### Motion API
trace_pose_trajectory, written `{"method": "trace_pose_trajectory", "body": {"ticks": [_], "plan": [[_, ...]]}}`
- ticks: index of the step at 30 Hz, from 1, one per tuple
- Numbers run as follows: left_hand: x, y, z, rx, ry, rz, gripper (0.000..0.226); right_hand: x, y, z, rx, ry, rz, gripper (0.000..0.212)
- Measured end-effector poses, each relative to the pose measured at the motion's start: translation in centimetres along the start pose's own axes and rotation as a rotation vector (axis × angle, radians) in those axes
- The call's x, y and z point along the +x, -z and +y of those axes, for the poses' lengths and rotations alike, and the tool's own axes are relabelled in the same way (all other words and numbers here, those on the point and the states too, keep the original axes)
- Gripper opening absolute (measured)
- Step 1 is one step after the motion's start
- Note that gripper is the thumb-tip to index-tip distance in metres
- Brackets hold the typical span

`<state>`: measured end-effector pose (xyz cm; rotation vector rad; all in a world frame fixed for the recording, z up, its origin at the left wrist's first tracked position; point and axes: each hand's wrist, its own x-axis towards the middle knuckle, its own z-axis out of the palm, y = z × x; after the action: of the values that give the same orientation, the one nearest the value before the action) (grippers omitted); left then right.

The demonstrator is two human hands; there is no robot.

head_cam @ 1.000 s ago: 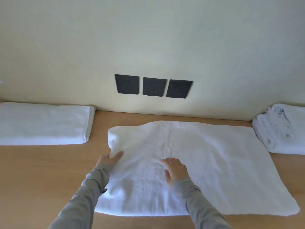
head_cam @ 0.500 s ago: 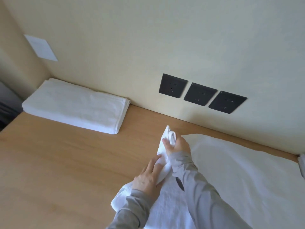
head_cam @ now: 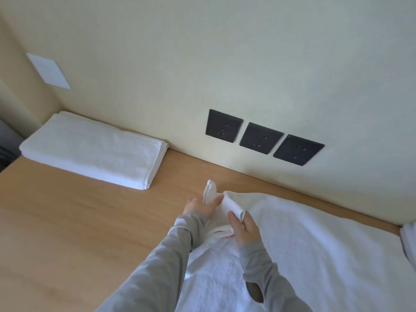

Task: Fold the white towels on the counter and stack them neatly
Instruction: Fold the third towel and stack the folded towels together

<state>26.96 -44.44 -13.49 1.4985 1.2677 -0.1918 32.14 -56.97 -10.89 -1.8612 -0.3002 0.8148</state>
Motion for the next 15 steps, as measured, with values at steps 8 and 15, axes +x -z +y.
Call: {"method": "trace_pose_trajectory", "body": {"ticks": [8, 15], "plan": [[-1.9, -0.4, 0.2, -0.13, -0.241, 0.311, 0.032, -0.3, 2.4, -3.3, 0.057, 0.103, -0.122, 0.043], [-8.4, 1.5, 0.4, -0.468, -0.505, 0.158, 0.041, -2.5, 6.0, -8.0, 0.018, 0.337, -0.564, 0.027]]}}
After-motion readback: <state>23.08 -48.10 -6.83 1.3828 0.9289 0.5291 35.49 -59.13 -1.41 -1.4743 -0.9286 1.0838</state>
